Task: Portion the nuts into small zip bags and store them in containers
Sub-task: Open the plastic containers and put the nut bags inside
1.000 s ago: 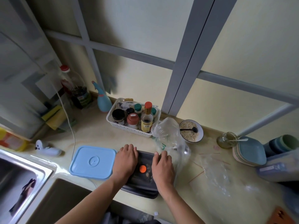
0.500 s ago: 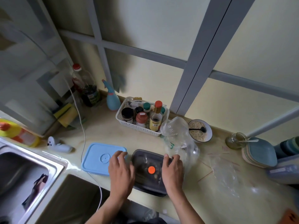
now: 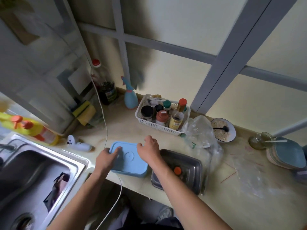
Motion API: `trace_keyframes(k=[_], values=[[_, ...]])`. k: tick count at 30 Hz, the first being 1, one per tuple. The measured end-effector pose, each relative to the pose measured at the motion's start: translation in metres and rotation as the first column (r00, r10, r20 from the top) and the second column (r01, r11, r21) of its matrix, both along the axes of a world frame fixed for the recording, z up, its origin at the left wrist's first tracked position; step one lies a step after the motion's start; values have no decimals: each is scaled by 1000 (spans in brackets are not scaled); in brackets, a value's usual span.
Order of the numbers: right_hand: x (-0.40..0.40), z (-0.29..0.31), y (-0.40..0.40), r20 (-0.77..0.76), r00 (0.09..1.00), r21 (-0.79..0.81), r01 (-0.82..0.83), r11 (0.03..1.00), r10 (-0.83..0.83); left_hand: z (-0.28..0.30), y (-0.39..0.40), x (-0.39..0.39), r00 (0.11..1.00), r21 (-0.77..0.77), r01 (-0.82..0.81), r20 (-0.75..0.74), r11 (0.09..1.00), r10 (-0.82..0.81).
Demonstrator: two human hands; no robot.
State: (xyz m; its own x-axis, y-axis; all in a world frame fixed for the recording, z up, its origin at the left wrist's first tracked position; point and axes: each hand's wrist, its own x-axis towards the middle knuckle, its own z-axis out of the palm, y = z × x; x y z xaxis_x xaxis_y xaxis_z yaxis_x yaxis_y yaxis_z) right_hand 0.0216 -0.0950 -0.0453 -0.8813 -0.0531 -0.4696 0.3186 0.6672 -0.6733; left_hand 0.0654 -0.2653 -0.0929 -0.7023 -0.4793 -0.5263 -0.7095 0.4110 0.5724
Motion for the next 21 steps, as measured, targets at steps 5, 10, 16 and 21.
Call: trace_keyframes(k=[5, 10, 16, 21], values=[[-6, -22, -49, 179, 970, 192, 129, 973, -164, -18, -27, -3, 996, 334, 31, 64, 942, -55], [-1, -31, -59, 84, 937, 267, 306, 914, -338, -19, -34, -10, 990, 316, 128, 14, 940, -139], [12, -39, -55, 142, 856, 177, 472, 864, -497, -15, -48, -21, 979, 378, 171, 42, 910, -201], [17, -43, -44, 274, 790, 40, 561, 827, -549, -17, -56, -20, 977, 442, 153, 66, 884, -202]])
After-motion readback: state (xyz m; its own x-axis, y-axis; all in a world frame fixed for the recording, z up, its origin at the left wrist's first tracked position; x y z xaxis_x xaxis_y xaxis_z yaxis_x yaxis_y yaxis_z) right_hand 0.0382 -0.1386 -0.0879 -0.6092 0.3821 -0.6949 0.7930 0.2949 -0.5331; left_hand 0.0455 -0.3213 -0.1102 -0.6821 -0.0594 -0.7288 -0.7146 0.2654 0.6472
